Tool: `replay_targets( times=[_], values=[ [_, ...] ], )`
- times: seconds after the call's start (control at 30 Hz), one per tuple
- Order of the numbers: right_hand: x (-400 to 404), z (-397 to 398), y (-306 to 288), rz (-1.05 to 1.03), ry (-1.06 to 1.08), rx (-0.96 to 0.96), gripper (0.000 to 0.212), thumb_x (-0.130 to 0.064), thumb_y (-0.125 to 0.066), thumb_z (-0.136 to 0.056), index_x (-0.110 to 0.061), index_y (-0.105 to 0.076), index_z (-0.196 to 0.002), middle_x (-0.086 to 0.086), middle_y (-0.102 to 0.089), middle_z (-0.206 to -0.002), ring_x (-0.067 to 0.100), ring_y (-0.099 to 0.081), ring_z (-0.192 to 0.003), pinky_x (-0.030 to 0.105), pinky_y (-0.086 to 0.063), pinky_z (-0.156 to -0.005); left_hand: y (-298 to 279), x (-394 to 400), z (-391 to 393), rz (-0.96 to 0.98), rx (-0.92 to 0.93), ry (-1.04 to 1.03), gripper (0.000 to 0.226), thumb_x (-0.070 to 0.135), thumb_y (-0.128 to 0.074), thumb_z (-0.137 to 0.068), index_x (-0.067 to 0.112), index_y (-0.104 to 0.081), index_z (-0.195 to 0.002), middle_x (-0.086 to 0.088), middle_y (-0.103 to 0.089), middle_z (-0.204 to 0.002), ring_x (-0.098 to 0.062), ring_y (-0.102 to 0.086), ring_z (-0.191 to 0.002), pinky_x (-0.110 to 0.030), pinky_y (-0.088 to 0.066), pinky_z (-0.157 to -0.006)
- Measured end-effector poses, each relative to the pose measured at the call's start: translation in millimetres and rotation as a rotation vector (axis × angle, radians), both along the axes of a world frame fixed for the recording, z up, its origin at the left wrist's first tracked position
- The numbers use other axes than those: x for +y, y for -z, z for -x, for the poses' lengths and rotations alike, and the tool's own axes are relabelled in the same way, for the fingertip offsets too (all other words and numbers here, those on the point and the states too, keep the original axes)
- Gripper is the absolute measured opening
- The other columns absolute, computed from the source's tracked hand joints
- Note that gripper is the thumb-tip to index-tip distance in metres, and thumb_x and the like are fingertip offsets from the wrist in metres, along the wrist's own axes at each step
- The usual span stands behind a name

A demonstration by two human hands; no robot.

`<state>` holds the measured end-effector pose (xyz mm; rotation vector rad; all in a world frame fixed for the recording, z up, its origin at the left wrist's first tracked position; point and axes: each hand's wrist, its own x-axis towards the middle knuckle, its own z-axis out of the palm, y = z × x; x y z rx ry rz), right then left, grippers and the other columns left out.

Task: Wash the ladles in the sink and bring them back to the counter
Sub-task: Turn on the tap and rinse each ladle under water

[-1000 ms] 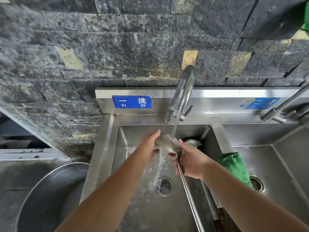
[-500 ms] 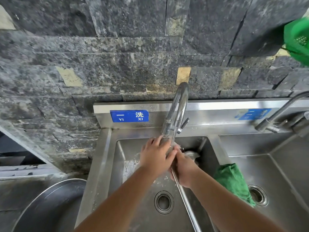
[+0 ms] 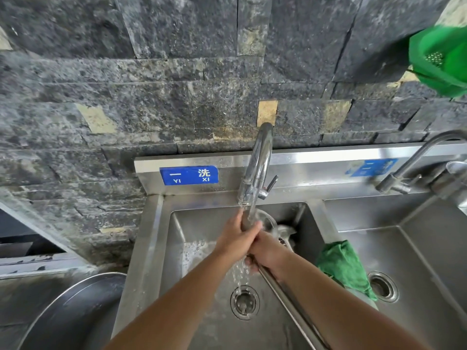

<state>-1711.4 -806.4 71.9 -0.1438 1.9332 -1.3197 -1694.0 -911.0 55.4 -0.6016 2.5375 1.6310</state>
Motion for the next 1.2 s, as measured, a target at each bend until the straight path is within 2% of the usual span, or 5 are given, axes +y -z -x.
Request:
replay_targets(
  times=[0.13, 0.4, 0.57, 0.97, 1.2],
  values=[
    [3.5, -2.2, 8.6, -0.33, -0.223, 0.169, 0.027, -0.003, -0.053, -0.094, -0.006, -0.06, -0.121, 0.002, -0.061, -0.078, 0.011, -0.051, -0.053, 0.025, -0.046, -0.053, 5.5, -3.4, 5.8, -0.077, -0.17, -0.164, 0.025, 0.021, -0.053, -0.089, 0.028, -0.048, -0.112, -0.003, -0.063, -0.104, -0.025, -0.064, -0.092, -0.044, -0.058, -0.082],
    [24.8, -13.4, 12.6, 0.121, 0.388, -0.602, 0.039, -0.038, -0.052, -0.099, 0.0, -0.062, -0.097, 0.008, -0.062, -0.068, 0.012, -0.049, -0.046, 0.02, -0.044, -0.041, 36.5, 0.2, -5.2, -0.46, -0.186, -0.564, 0.015, 0.008, -0.058, -0.092, 0.009, -0.065, -0.105, -0.013, -0.072, -0.086, -0.028, -0.073, -0.069, -0.042, -0.062, -0.06],
    [25.2, -10.6, 20.4, 0.032, 0.331, -0.63, 0.047, -0.046, -0.05, -0.097, -0.005, -0.065, -0.08, 0.0, -0.055, -0.054, 0.008, -0.045, -0.04, 0.018, -0.037, -0.036, 28.6, 13.8, -22.4, -0.583, -0.201, -0.475, 0.005, -0.001, -0.062, -0.086, -0.004, -0.065, -0.088, -0.01, -0.06, -0.056, -0.016, -0.052, -0.037, -0.02, -0.032, -0.035],
    [23.0, -10.7, 39.2, 0.035, 0.335, -0.53, 0.033, -0.013, -0.033, -0.101, -0.007, -0.052, -0.075, 0.003, -0.044, -0.052, 0.015, -0.042, -0.042, 0.029, -0.035, -0.048, 42.8, 39.1, -41.7, -0.739, -0.378, -0.434, 0.024, 0.016, -0.065, -0.091, -0.005, -0.067, -0.103, -0.007, -0.063, -0.066, -0.016, -0.055, -0.052, -0.028, -0.049, -0.048],
    [38.5, 2.1, 57.0, -0.136, 0.345, -0.112, 0.019, -0.015, -0.07, -0.081, -0.011, -0.066, -0.099, 0.013, -0.068, -0.079, 0.031, -0.068, -0.069, 0.04, -0.055, -0.064, 51.3, 84.5, -67.3, -0.774, -0.338, -0.333, 0.014, 0.018, -0.059, -0.095, 0.009, -0.062, -0.106, -0.01, -0.072, -0.095, -0.027, -0.074, -0.087, -0.046, -0.061, -0.078]
  ],
)
